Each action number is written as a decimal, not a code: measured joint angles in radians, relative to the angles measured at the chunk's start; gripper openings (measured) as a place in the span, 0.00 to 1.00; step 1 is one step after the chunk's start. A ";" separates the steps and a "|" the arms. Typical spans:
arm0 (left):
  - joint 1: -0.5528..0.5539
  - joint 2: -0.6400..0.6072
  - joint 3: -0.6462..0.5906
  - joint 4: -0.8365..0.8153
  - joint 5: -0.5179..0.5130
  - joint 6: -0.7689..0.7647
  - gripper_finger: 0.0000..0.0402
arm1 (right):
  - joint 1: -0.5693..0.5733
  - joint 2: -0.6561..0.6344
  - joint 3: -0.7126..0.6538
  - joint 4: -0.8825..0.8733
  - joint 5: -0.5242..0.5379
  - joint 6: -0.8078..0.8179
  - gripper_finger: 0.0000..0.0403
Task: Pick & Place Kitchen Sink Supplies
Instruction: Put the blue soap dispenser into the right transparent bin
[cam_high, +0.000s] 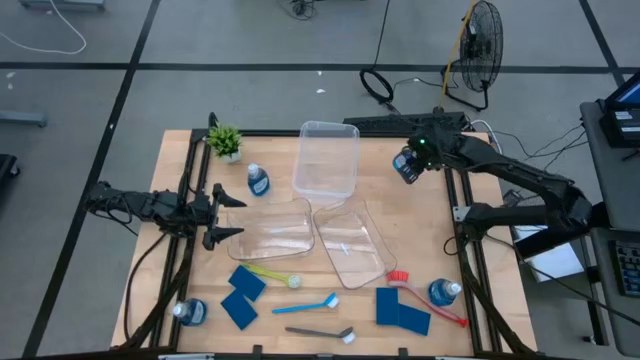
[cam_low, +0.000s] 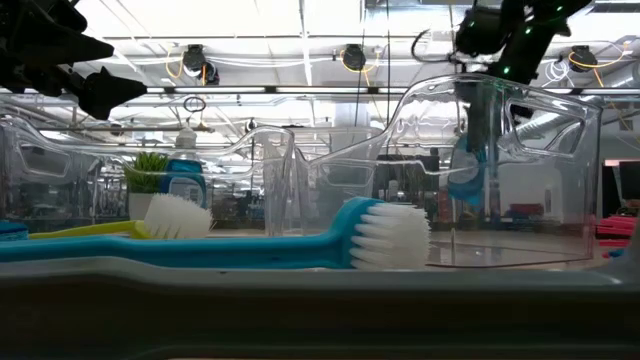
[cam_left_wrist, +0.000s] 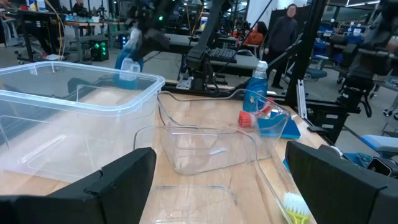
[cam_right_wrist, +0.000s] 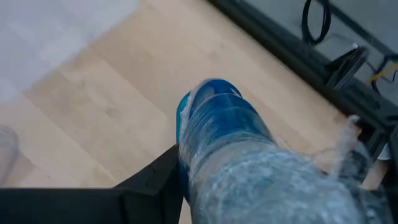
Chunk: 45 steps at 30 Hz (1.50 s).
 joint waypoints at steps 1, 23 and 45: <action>0.000 0.000 0.000 0.000 0.000 0.000 0.90 | 0.005 -0.021 0.000 0.002 0.000 0.007 0.41; 0.000 0.000 0.000 0.000 0.000 0.000 0.90 | 0.465 -0.181 0.000 0.316 -0.002 0.058 0.40; 0.000 0.000 0.000 0.000 0.000 0.000 0.90 | 0.838 0.431 0.636 -0.223 0.085 0.061 0.40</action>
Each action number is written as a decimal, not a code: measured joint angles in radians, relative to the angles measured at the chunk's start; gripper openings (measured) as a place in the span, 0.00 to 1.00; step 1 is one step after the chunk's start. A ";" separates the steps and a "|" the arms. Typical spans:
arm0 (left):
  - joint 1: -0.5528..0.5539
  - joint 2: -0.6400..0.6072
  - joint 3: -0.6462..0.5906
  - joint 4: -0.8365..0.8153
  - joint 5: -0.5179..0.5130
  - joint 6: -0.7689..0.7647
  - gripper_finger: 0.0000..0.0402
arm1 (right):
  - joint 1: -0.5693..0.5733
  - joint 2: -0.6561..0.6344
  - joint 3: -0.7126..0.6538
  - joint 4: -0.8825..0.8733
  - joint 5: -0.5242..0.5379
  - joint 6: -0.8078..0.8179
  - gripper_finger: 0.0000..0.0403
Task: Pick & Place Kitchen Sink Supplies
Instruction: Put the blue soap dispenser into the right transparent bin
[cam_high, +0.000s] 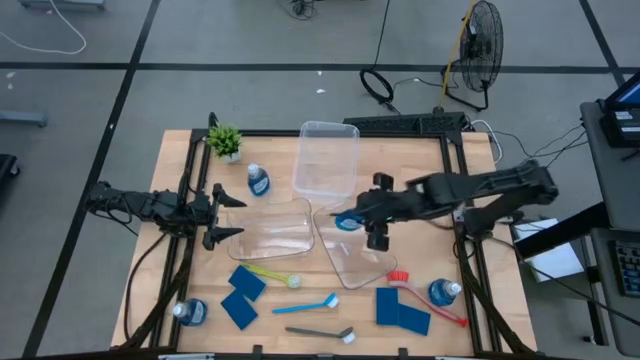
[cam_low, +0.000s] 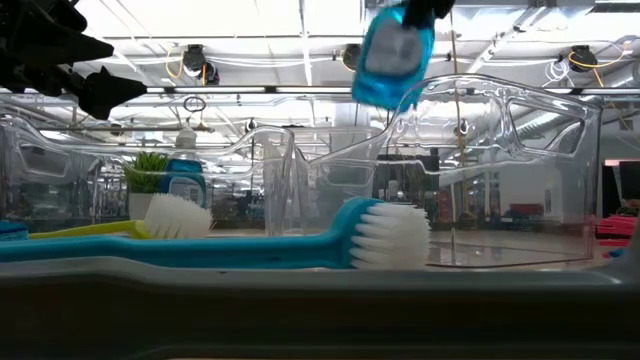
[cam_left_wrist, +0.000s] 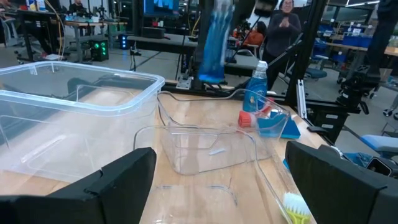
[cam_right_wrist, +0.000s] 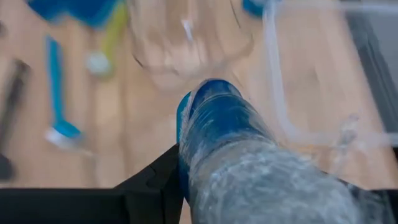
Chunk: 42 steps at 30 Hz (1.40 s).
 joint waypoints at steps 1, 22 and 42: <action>0.000 0.000 0.000 0.000 0.000 0.000 0.90 | -0.002 0.021 0.007 -0.023 0.000 0.000 0.40; 0.000 0.000 0.000 0.000 0.000 0.000 0.90 | -0.040 0.251 0.007 -0.078 -0.003 -0.065 0.41; 0.000 0.000 0.000 0.000 0.000 0.000 0.90 | -0.044 0.287 -0.029 -0.019 -0.007 -0.072 0.41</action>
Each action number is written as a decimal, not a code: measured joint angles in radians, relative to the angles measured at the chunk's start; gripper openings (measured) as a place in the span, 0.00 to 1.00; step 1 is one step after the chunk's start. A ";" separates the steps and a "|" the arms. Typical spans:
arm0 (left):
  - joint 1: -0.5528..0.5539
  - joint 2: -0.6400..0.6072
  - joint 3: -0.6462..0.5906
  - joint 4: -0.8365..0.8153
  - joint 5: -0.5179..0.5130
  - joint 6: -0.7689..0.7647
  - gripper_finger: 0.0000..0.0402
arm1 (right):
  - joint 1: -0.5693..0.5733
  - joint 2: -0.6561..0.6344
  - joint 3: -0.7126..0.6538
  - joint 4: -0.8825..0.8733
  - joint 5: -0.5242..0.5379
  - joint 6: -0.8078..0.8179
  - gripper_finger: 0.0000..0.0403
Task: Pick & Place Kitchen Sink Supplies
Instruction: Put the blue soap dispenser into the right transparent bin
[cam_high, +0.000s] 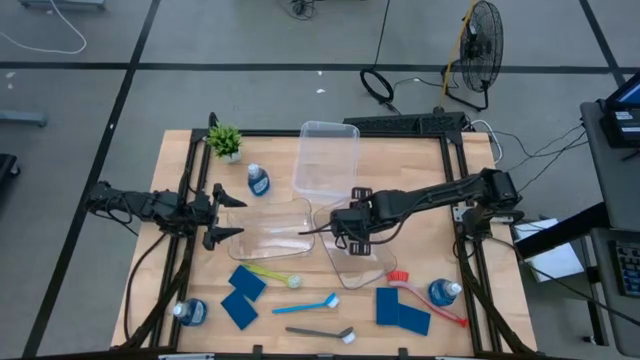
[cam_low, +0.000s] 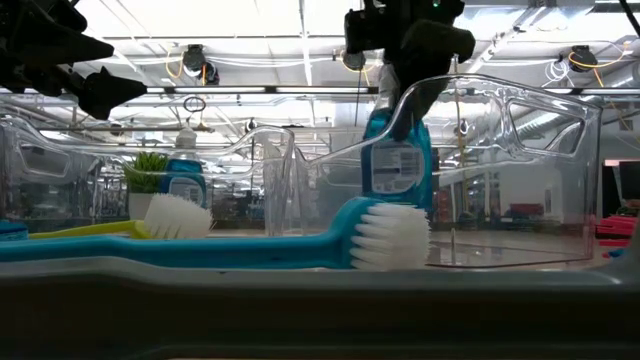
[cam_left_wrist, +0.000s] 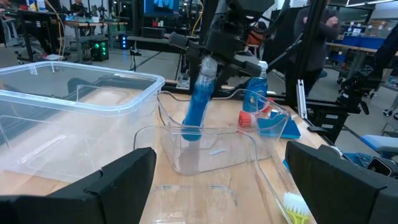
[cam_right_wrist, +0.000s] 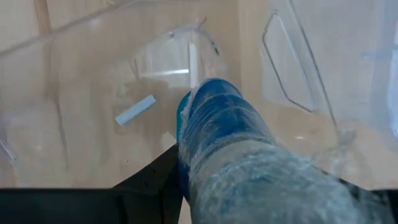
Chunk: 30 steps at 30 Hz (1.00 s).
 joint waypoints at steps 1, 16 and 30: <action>0.000 0.000 0.000 0.000 0.000 0.000 0.90 | 0.000 0.000 0.000 -0.003 0.000 0.001 0.41; 0.000 0.000 0.000 0.000 0.000 0.000 0.90 | 0.000 0.001 -0.007 0.005 -0.001 0.031 0.41; 0.000 0.000 0.000 0.000 0.000 0.000 0.90 | 0.000 0.001 -0.064 0.043 -0.001 0.048 0.41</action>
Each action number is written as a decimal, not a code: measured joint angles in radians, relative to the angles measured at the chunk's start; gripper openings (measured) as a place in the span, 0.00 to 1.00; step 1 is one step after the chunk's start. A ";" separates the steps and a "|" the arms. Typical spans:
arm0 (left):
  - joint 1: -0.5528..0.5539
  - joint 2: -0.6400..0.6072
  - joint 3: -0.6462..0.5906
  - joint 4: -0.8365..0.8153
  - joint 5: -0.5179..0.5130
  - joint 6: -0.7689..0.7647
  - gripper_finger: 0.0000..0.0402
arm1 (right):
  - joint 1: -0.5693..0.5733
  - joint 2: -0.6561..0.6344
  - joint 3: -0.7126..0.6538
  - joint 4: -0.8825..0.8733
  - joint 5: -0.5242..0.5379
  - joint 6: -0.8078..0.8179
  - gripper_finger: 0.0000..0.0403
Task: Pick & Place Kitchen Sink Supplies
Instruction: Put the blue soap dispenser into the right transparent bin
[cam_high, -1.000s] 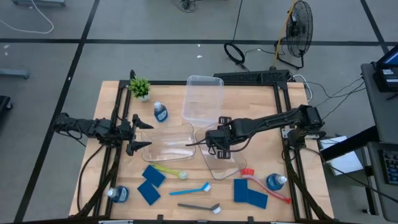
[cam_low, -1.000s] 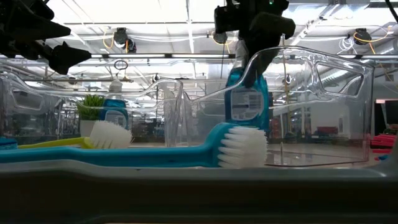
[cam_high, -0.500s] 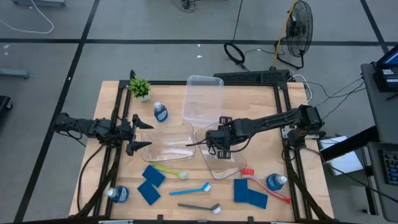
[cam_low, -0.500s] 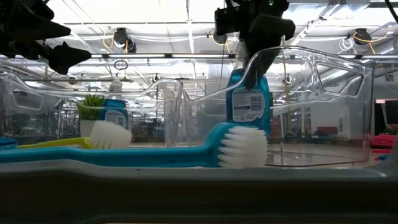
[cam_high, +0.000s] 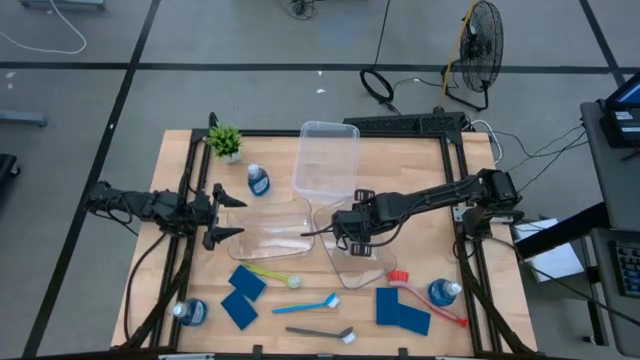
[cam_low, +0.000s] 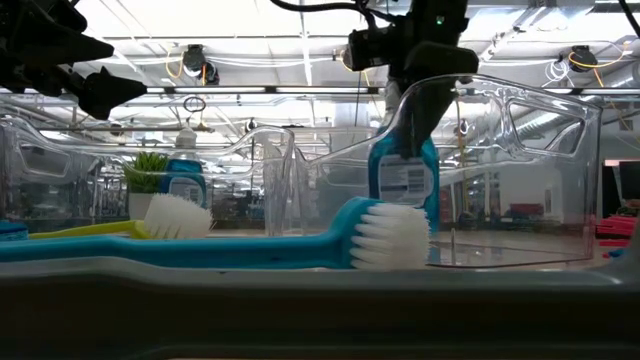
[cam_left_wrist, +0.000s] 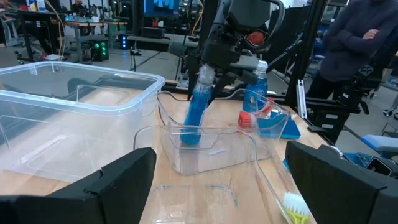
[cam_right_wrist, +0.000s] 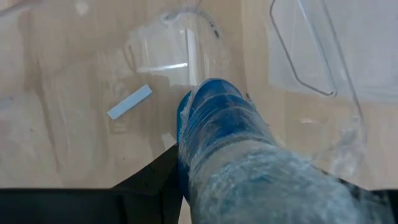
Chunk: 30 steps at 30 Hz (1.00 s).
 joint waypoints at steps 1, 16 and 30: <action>0.000 0.000 0.000 0.000 0.000 0.000 0.90 | 0.000 0.000 0.000 0.000 0.000 0.000 0.41; 0.000 0.000 0.000 0.000 0.000 0.000 0.90 | -0.004 0.000 0.000 0.019 0.001 0.049 0.42; 0.000 0.000 0.000 0.000 0.000 0.000 0.90 | -0.007 -0.001 0.001 0.020 0.008 0.092 0.57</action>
